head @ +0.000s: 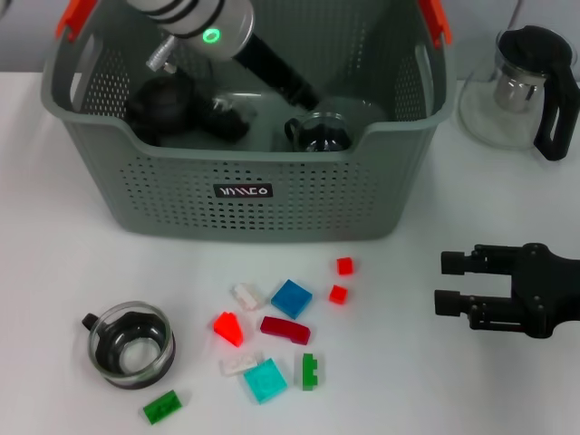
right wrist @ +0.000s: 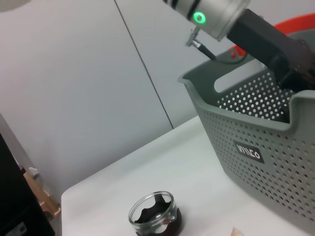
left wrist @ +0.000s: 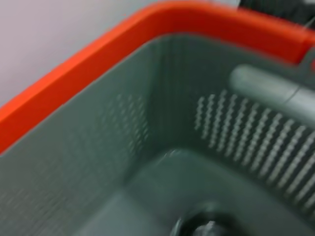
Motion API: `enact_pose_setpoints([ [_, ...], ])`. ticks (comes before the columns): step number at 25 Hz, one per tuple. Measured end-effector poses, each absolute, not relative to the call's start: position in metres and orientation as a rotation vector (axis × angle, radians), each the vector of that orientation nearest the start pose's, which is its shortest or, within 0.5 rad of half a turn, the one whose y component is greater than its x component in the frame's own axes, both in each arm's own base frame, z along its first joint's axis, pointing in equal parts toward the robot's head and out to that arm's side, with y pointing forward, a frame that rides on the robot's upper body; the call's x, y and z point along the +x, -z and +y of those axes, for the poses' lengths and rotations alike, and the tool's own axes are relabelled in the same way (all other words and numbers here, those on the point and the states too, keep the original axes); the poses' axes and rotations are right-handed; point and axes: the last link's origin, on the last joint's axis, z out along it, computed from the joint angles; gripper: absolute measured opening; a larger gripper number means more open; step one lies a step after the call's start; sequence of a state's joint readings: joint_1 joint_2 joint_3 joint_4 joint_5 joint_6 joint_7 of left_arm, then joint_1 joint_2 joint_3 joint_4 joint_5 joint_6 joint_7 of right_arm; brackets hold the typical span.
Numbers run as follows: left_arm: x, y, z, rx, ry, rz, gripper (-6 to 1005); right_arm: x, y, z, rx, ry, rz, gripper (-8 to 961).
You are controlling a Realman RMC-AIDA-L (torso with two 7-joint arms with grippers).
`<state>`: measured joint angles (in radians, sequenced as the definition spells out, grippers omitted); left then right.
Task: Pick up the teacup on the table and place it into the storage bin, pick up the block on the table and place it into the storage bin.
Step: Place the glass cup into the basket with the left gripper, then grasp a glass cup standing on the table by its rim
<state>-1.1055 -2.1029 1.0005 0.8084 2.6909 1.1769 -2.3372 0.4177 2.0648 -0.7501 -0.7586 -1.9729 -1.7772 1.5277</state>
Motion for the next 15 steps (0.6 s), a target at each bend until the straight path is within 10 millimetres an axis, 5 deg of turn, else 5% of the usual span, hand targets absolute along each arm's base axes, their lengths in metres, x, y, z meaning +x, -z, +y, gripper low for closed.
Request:
enact_pose_setpoints([
  [4,-0.074,-0.027,0.442,-2.629,0.248,-0.626,356,0.269,-0.014,0.285,-2.855,-0.794,0.798,701],
  [6,-0.066,-0.066,0.425,-2.686,0.548,-0.607,417,0.269,-0.014,0.286,-2.856,-0.796,0.802,701],
  [9,-0.073,-0.108,0.406,-2.746,0.884,-0.577,516,0.269,-0.013,0.285,-2.857,-0.797,0.805,700],
  [12,-0.109,-0.132,0.389,-2.772,1.179,-0.554,618,0.270,-0.013,0.284,-2.857,-0.799,0.811,700],
  [15,-0.149,-0.140,0.371,-2.759,1.274,-0.559,702,0.270,-0.014,0.283,-2.858,-0.802,0.822,700],
])
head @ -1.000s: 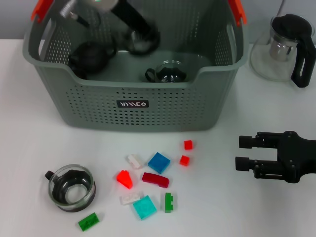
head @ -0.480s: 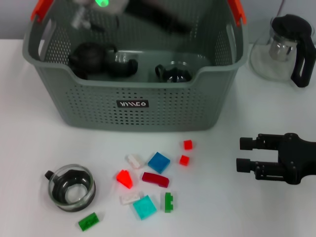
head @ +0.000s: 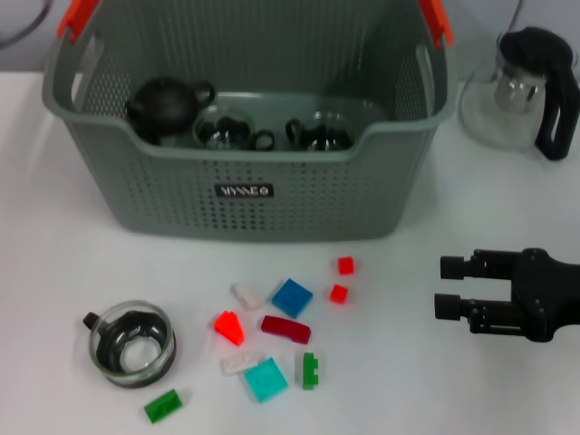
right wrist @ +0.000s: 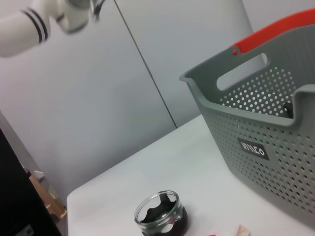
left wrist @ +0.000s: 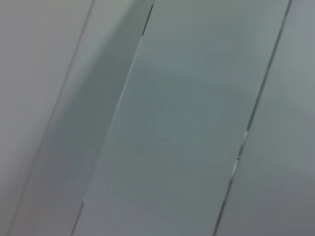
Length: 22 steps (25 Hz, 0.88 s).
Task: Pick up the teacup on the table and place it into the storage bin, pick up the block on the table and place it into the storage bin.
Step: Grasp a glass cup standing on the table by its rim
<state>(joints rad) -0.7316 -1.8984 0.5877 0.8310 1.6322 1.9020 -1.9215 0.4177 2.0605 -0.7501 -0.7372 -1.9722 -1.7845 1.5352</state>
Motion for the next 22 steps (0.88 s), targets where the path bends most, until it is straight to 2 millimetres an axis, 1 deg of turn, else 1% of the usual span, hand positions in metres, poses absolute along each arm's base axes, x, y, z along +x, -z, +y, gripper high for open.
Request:
enact_pose_setpoints([
  [1,-0.162,-0.141,0.363,-2.767,1.279,-0.545,730,0.270,-0.014,0.283,-2.858,-0.802,0.826,700],
  [3,-0.181,-0.138,0.347,-2.789,1.255,-0.527,786,0.270,-0.014,0.283,-2.858,-0.803,0.830,700],
  [5,-0.200,-0.136,0.330,-2.819,1.173,-0.519,784,0.269,-0.014,0.284,-2.859,-0.803,0.830,700],
  [7,-0.218,-0.132,0.314,-2.872,1.013,-0.554,783,0.269,-0.014,0.284,-2.860,-0.804,0.830,700],
  [10,-0.237,-0.124,0.295,-2.965,0.766,-0.632,780,0.269,-0.014,0.285,-2.861,-0.803,0.829,699],
  [13,-0.249,-0.115,0.283,-3.015,0.542,-0.702,778,0.269,-0.014,0.285,-2.860,-0.802,0.830,699],
  [15,-0.252,-0.110,0.281,-3.038,0.405,-0.743,778,0.269,-0.014,0.285,-2.860,-0.802,0.831,699],
  [18,-0.252,-0.100,0.283,-3.065,0.179,-0.851,777,0.269,-0.014,0.284,-2.859,-0.803,0.833,700],
  [20,-0.249,-0.087,0.286,-3.088,0.009,-0.929,777,0.269,-0.014,0.285,-2.858,-0.801,0.834,700],
  [22,-0.244,-0.077,0.290,-3.100,-0.099,-0.959,777,0.269,-0.014,0.285,-2.856,-0.800,0.833,701],
])
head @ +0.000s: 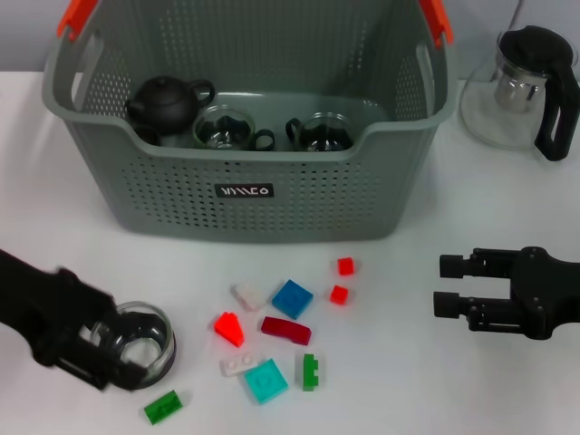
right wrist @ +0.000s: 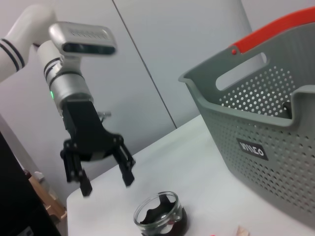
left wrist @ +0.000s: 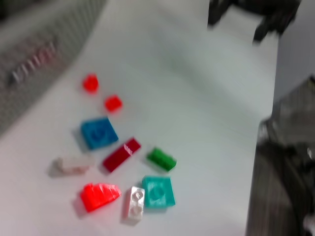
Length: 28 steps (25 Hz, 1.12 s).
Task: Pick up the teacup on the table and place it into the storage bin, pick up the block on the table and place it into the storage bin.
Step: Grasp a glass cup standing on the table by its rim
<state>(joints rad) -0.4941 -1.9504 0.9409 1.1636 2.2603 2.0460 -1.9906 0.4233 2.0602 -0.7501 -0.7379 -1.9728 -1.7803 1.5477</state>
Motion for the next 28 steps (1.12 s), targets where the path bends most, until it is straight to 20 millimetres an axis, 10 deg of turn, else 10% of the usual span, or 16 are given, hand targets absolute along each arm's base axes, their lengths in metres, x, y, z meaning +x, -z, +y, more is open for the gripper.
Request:
enact_pose_setpoints([
  [12,-0.226,-0.059,0.314,-2.893,-0.381,-0.744,774,0.269,-0.014,0.286,-2.854,-0.797,0.832,700],
  [28,-0.250,-0.032,0.324,-2.737,-0.664,-0.672,748,0.270,-0.015,0.285,-2.852,-0.796,0.835,701],
])
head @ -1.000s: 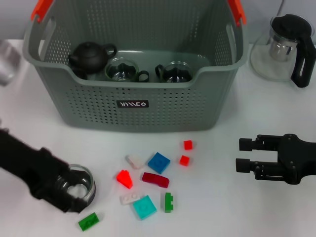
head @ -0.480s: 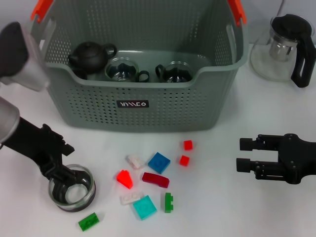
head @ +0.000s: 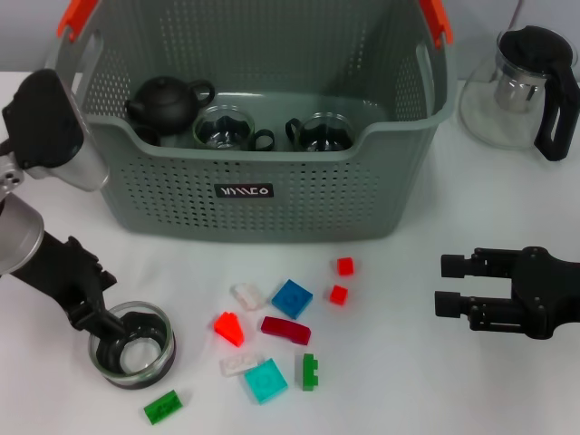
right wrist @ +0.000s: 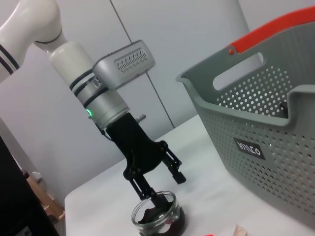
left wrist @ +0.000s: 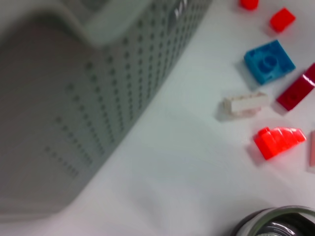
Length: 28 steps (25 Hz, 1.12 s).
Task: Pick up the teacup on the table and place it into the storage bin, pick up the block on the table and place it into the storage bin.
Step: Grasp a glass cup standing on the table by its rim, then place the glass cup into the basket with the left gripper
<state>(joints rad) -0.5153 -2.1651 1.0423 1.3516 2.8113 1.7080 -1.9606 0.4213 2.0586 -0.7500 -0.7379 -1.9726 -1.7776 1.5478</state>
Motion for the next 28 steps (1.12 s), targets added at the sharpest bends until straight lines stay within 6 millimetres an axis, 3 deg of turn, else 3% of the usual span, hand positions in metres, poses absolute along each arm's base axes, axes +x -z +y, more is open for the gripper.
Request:
enact_pose_setpoints([
  [12,-0.259,-0.020,0.327,-2.707,-0.678,-0.760,696,0.271,-0.015,0.284,-2.849,-0.794,0.840,700],
  [23,-0.260,-0.022,0.328,-2.694,-0.678,-0.782,470,0.271,-0.015,0.284,-2.848,-0.794,0.841,700],
  [28,-0.259,-0.026,0.328,-2.698,-0.645,-0.789,298,0.271,-0.015,0.285,-2.850,-0.793,0.836,700],
])
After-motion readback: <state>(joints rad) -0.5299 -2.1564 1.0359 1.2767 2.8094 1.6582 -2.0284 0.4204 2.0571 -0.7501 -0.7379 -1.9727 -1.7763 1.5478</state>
